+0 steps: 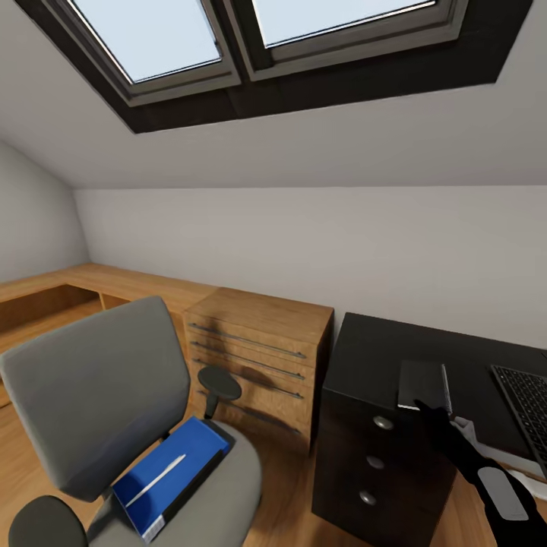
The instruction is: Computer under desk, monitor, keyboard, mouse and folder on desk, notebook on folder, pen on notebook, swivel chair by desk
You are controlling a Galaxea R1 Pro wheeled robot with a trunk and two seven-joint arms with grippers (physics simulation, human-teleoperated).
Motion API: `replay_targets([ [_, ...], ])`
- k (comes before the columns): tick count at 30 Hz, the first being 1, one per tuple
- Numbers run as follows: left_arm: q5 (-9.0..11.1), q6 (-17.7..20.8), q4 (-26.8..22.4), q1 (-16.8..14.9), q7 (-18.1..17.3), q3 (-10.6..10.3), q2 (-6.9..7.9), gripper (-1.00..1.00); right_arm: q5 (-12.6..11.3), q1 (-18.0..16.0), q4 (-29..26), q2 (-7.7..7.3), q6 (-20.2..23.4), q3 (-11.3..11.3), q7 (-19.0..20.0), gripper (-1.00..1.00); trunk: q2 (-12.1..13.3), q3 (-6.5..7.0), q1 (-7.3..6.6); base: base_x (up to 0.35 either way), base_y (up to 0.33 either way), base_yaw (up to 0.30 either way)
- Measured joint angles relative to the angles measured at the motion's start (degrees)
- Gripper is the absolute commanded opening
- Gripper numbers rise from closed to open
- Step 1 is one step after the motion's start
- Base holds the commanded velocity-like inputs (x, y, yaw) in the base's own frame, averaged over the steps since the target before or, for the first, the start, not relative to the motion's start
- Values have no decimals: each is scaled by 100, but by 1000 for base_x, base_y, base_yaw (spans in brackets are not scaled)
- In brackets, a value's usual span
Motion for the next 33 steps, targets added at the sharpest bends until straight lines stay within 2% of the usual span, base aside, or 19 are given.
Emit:
replay_targets([
  [15,7,10,-6,0,9,0,0,100,0,0,5,7,0,0,0,-100,0,0,1,10,-3,0],
  [33,7,4,-7,0,9,0,0,100,0,0,6,7,0,0,0,-100,0,0,2,-101,0,0],
])
